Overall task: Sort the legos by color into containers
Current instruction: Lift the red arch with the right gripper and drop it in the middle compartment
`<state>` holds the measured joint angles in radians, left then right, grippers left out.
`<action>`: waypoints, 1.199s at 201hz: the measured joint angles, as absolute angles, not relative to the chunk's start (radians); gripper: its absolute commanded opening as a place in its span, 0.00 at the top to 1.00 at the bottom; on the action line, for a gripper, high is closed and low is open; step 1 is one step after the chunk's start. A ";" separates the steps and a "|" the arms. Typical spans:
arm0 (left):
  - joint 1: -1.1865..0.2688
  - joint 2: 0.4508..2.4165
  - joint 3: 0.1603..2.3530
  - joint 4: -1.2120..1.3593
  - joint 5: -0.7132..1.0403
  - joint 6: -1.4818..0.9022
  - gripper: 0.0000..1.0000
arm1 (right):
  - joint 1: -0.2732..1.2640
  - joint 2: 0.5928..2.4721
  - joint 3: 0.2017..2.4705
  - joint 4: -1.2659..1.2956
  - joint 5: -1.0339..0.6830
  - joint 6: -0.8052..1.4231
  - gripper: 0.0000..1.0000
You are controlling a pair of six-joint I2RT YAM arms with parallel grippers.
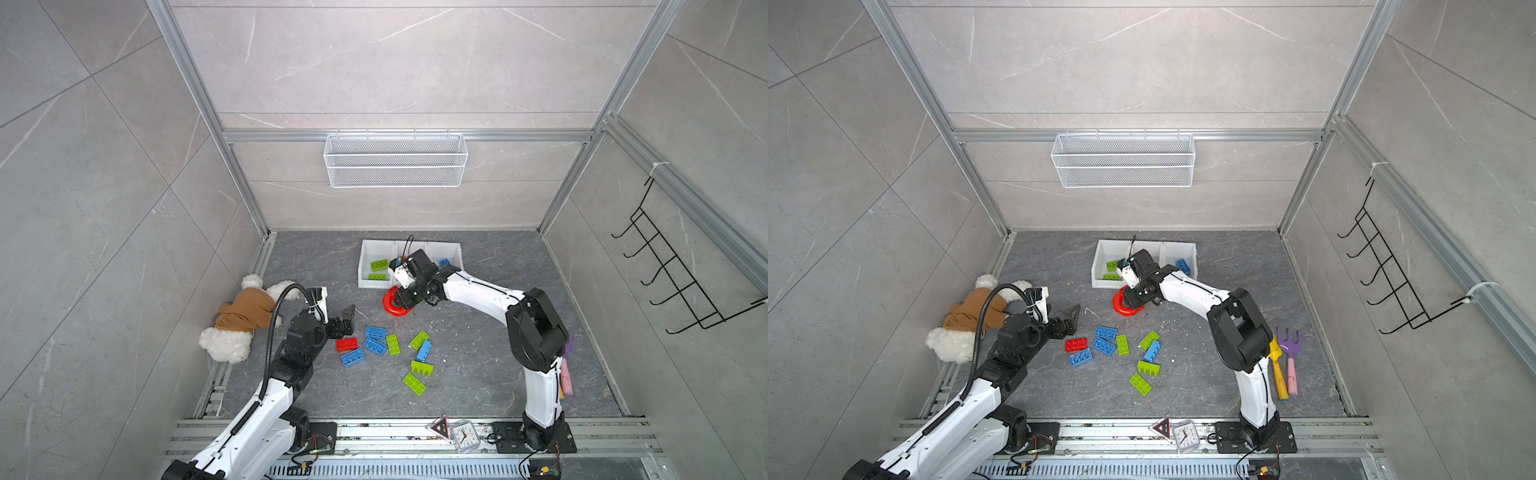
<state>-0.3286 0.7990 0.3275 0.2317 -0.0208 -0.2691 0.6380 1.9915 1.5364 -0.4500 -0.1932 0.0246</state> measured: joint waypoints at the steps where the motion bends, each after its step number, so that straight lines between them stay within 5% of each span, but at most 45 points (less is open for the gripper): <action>1: -0.329 0.799 0.327 0.231 -0.021 -0.269 0.00 | 0.636 1.990 1.537 -0.450 -0.194 0.025 0.71; 62: -0.329 0.768 0.327 0.232 -0.023 -0.269 0.00 | 0.508 1.997 1.710 -0.450 -0.171 0.056 0.69; 169: -0.329 0.754 0.321 0.239 -0.025 -0.269 0.00 | 0.470 2.329 2.086 -0.527 -0.078 0.087 0.66; 207: -0.329 0.751 0.319 0.239 -0.024 -0.269 0.00 | 0.459 2.336 2.094 -0.547 -0.071 0.098 0.41; 241: -0.329 0.751 0.317 0.239 -0.024 -0.270 0.00 | 0.459 2.336 2.094 -0.551 -0.067 0.105 0.33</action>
